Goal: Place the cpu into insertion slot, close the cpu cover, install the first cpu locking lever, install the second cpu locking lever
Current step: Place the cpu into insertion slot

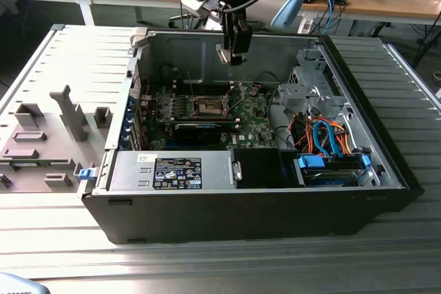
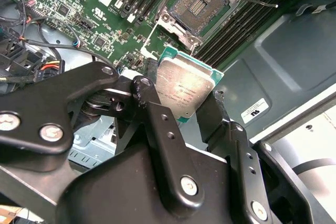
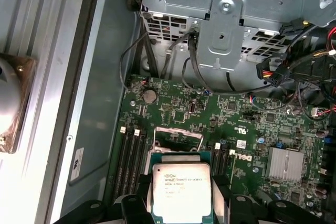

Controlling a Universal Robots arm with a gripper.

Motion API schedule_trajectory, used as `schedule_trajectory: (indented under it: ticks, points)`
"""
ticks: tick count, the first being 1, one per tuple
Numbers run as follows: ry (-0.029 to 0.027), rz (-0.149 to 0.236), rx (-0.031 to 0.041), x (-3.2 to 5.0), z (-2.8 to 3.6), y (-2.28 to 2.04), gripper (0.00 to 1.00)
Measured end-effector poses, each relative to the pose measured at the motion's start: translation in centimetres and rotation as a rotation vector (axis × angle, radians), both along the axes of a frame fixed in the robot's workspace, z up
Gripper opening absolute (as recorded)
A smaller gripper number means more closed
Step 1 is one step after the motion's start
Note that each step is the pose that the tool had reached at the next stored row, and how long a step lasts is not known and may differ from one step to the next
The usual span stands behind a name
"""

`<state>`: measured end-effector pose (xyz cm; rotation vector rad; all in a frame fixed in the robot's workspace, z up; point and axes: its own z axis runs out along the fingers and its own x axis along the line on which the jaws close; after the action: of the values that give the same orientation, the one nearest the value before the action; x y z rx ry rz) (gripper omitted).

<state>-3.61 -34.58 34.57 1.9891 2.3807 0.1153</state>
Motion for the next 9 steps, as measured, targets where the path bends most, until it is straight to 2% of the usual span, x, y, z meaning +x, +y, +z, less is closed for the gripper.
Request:
schedule_trajectory:
  ticks: [9]
  points:
    - [0.0, -0.021, 0.0, 0.0, -0.01, 0.0, 0.54]
